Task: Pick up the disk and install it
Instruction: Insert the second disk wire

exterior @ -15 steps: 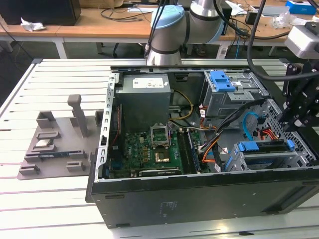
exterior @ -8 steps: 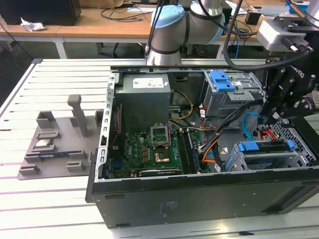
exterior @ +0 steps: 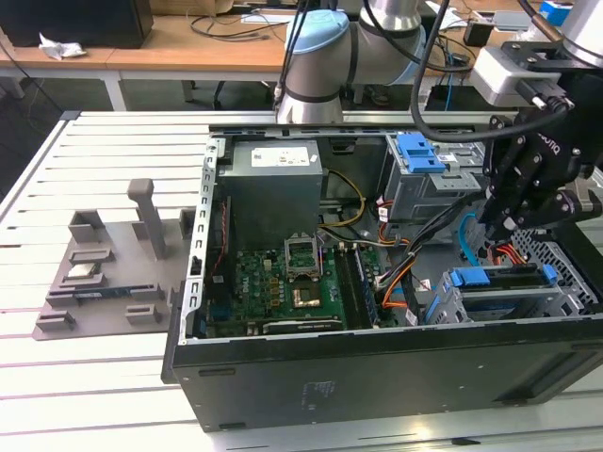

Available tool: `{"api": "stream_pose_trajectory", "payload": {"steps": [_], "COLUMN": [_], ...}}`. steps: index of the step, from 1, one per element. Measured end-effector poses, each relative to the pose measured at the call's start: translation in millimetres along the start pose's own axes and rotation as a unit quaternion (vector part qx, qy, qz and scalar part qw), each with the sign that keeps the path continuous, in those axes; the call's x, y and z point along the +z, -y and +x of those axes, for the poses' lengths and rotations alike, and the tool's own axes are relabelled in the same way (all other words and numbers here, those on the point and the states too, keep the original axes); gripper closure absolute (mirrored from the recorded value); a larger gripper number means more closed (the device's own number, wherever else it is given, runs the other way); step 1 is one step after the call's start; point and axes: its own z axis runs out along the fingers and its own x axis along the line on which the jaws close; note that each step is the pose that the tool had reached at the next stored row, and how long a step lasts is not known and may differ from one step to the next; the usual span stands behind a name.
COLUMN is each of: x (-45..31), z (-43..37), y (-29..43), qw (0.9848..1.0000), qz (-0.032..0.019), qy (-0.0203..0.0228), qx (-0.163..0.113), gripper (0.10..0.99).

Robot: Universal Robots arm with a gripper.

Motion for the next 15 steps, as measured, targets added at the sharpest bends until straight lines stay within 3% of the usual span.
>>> {"api": "stream_pose_trajectory", "payload": {"steps": [4,6,10,14,15], "x": [0.2,0.2,0.4,2.6,4.8], "z": [0.0,0.0,0.1,9.4,13.1], "y": [-0.1,-0.2,-0.2,-0.2,2.7], "qw": [1.0,1.0,1.0,1.0,1.0], "qz": [0.0,0.0,0.0,0.0,0.0], "qy": [0.0001,0.0001,0.0001,-0.0009,-0.0008], "qx": [0.0,0.0,0.0,0.0,0.0], "gripper": [0.8,0.925,0.925,0.925,0.925]}}
